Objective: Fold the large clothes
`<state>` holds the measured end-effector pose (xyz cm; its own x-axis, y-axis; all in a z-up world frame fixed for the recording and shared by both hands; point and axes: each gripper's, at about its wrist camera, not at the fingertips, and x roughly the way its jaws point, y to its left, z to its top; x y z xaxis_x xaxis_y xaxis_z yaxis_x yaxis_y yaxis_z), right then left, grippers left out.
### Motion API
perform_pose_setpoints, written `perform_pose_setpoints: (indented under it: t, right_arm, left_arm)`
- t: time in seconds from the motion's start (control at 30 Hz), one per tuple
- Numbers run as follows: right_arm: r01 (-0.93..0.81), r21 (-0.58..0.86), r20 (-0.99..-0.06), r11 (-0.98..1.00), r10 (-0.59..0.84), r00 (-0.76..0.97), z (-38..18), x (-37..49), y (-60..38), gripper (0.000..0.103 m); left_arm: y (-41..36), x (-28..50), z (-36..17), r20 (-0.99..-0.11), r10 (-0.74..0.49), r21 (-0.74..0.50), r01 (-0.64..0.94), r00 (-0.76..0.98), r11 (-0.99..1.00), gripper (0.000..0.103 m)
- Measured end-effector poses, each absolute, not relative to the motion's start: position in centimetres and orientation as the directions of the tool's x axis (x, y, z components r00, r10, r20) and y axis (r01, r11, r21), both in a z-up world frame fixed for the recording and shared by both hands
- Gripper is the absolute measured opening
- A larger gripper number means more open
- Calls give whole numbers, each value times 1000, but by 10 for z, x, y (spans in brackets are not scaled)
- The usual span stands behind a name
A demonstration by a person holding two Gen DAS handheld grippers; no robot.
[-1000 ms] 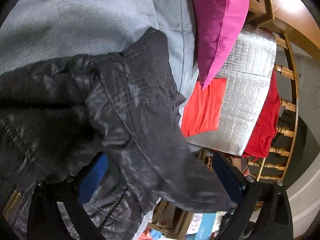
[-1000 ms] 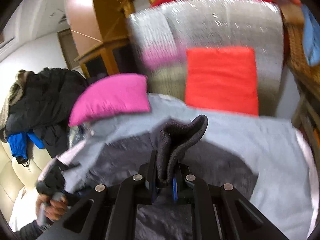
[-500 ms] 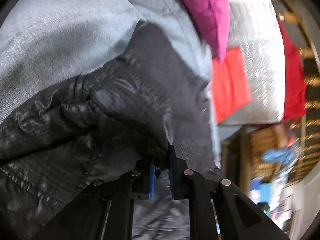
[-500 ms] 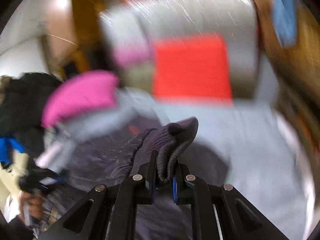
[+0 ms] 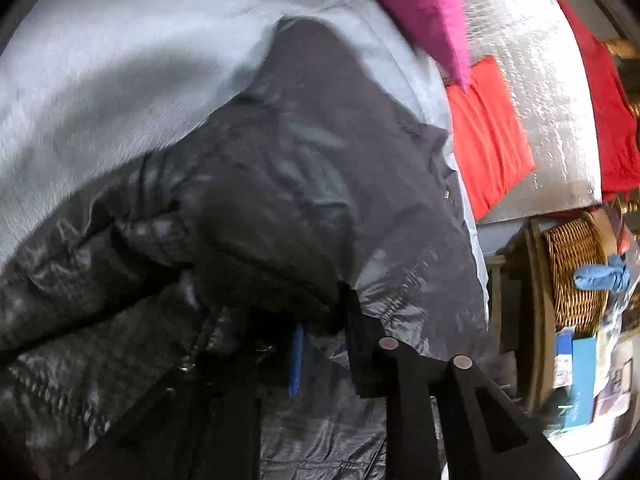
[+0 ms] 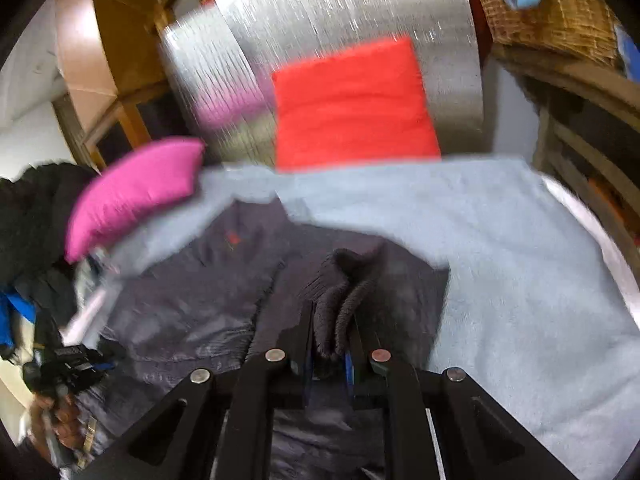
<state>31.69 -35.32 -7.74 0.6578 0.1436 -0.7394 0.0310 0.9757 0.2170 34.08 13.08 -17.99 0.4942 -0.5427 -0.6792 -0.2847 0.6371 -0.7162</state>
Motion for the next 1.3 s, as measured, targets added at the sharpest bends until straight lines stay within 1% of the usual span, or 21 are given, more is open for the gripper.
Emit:
perform_pose_setpoints:
  t: [0.03, 0.07, 0.13, 0.17, 0.2, 0.23, 0.33, 0.4, 0.43, 0.47, 0.53, 0.57, 0.6, 0.63, 0.8, 0.9, 1.0, 1.07, 1.13, 1.23, 1.3]
  right_arm:
    - [67, 243, -788, 968, 156, 596, -101, 320, -359, 12]
    - [90, 292, -803, 952, 193, 564, -119, 320, -364, 12]
    - [102, 333, -783, 937, 215, 583, -119, 315, -367, 13]
    - [101, 331, -783, 938, 213, 585, -115, 315, -365, 14]
    - [94, 320, -787, 943, 209, 581, -113, 317, -362, 14]
    - [90, 308, -790, 947, 202, 579, -113, 317, -361, 14]
    - [90, 314, -795, 945, 210, 569, -115, 319, -364, 17]
    - [105, 349, -787, 931, 230, 573, -117, 322, -373, 23]
    - [117, 372, -784, 921, 244, 571, -118, 320, -377, 33]
    - [116, 408, -775, 906, 277, 568, -117, 317, -380, 51]
    - [93, 464, -741, 881, 328, 586, -111, 307, -384, 77]
    - [97, 435, -743, 895, 296, 601, -104, 298, -385, 80]
    - [98, 408, -741, 908, 267, 616, -97, 291, -386, 80]
    - [98, 400, -733, 911, 253, 631, -90, 285, -388, 80]
    - [54, 425, -639, 904, 257, 725, -46, 271, -381, 80]
    - [-55, 395, -610, 917, 306, 731, -31, 278, -355, 80]
    - [-96, 327, -666, 940, 301, 682, -49, 299, -328, 80]
    - [-79, 242, -765, 967, 240, 598, -83, 320, -313, 81]
    - [-65, 124, -845, 990, 139, 516, -120, 331, -308, 81]
    - [-89, 46, -825, 995, 88, 558, -113, 325, -300, 82]
    - [-90, 48, -798, 995, 92, 595, -96, 319, -299, 82]
  left_arm:
    - [132, 340, -177, -682, -540, -712, -277, 493, 645, 22]
    - [133, 339, -174, -688, -534, -704, -270, 493, 657, 23]
    - [134, 338, -167, -709, -506, -674, -260, 491, 692, 29]
    - [134, 337, -165, -722, -492, -660, -270, 486, 702, 35]
    - [138, 333, -162, -729, -481, -652, -282, 487, 704, 47]
    - [140, 330, -160, -732, -474, -649, -289, 490, 704, 55]
    - [143, 312, -149, -747, -462, -626, -273, 478, 731, 66]
    - [145, 296, -137, -760, -453, -600, -238, 466, 764, 67]
    - [142, 294, -131, -766, -443, -585, -220, 466, 781, 67]
    - [144, 285, -119, -773, -414, -552, -190, 480, 812, 67]
    - [153, 273, -97, -765, -338, -494, -162, 548, 854, 68]
    - [156, 272, -86, -756, -301, -470, -161, 581, 868, 70]
    - [157, 277, -80, -748, -272, -451, -164, 605, 877, 75]
    - [160, 281, -74, -739, -241, -434, -171, 630, 885, 76]
    - [146, 323, -77, -736, -208, -394, -157, 644, 906, 76]
    - [124, 343, -95, -770, -133, -264, -122, 624, 957, 76]
    - [110, 363, -135, -852, -3, -89, -139, 523, 986, 76]
    - [104, 365, -145, -840, 67, 7, -114, 539, 994, 81]
    - [107, 363, -144, -839, 61, 12, -94, 541, 996, 83]
    - [119, 361, -134, -842, 58, -4, -114, 536, 993, 82]
    - [125, 354, -118, -807, 64, -23, -139, 587, 990, 82]
